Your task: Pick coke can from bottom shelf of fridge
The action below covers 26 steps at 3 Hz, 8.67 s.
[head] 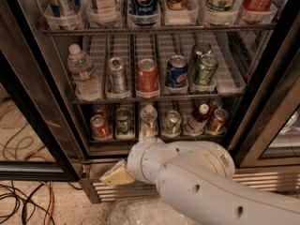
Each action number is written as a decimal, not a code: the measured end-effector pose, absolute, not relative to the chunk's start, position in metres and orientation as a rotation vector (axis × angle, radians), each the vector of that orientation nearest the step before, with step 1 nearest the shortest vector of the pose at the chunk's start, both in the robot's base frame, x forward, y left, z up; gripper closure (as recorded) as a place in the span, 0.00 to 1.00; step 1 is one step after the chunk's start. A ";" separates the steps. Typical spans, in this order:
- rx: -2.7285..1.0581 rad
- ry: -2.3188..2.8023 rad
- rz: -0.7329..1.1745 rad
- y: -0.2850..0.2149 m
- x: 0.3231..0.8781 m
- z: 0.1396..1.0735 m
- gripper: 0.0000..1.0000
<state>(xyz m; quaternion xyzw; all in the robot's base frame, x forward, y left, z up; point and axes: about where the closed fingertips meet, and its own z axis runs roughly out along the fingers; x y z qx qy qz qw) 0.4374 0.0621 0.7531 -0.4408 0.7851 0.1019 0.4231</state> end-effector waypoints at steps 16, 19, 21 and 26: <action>0.009 1.963 0.196 0.177 0.503 0.612 0.00; 0.081 1.967 0.147 0.170 0.518 0.600 0.12; 0.108 1.915 0.105 0.159 0.536 0.611 0.25; 0.063 1.870 0.138 0.169 0.575 0.604 0.37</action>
Offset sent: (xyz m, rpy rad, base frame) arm 0.0690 0.0669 -0.1080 0.4058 0.0337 -0.4543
